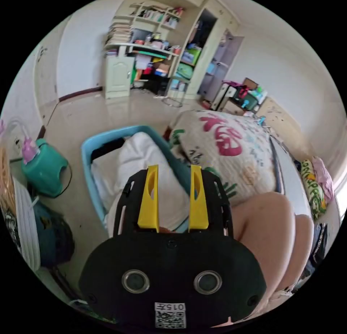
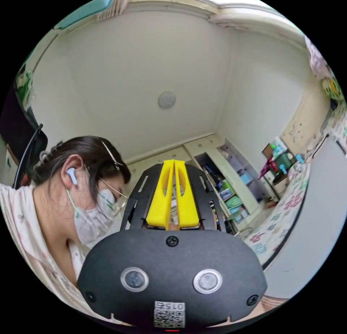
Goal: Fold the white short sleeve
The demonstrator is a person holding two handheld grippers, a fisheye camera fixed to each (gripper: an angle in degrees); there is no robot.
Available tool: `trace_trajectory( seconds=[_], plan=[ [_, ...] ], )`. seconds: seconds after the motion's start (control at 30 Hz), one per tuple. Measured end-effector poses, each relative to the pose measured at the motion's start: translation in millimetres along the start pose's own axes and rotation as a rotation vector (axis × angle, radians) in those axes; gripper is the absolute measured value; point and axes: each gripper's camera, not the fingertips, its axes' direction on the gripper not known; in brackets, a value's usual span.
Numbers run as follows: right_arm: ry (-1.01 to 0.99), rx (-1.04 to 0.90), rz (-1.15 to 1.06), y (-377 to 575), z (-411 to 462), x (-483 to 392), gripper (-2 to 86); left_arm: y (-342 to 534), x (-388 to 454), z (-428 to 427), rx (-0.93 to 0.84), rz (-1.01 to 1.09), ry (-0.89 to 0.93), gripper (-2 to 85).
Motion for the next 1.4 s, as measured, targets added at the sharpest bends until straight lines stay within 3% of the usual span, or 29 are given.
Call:
trace_trajectory(
  seconds=[0.17, 0.37, 0.5, 0.73, 0.83, 0.93, 1.03, 1.1, 1.27, 1.4],
  plan=[
    [-0.204, -0.079, 0.148, 20.9, -32.7, -54.2, -0.5, 61.9, -109.6, 32.0, -0.163, -0.156, -0.065, 15.8],
    [-0.347, -0.139, 0.265, 29.9, -125.3, -78.2, -0.5, 91.1, -156.5, 36.5, -0.100, -0.199, -0.018, 19.2],
    [-0.360, -0.105, 0.300, 37.5, -211.5, -78.1, -0.4, 98.9, -183.3, 64.6, -0.170, -0.271, 0.029, 18.5],
    [-0.413, -0.163, 0.329, 58.1, -327.5, -67.2, 0.7, 125.7, -197.0, 72.9, -0.129, -0.435, 0.339, 2.2],
    [-0.377, -0.223, 0.323, 81.6, -375.0, -53.5, 5.8, 138.0, -165.8, 38.0, -0.023, -0.323, 0.424, 0.8],
    [-0.255, -0.526, 0.277, 132.1, -405.8, -23.7, 9.6, 158.9, -117.4, -9.0, 0.069, -0.161, 0.591, 0.3],
    [-0.066, -0.890, 0.295, 236.3, -433.2, 36.5, 10.4, 186.8, -72.7, -51.7, 0.122, -0.021, 0.737, 0.1],
    [0.012, -1.154, 0.390, 340.4, -459.9, 87.9, 11.1, 204.0, -49.8, -73.7, 0.133, 0.054, 0.739, 0.1],
    [0.110, -1.497, 0.365, 512.1, -534.9, 122.1, 13.7, 249.1, -16.5, -109.4, 0.140, 0.175, 0.678, 0.0],
    [0.063, -1.623, 0.155, 589.5, -612.4, 104.1, 15.3, 280.4, -59.5, -88.2, 0.046, -0.025, 0.854, 0.1]
  ],
)
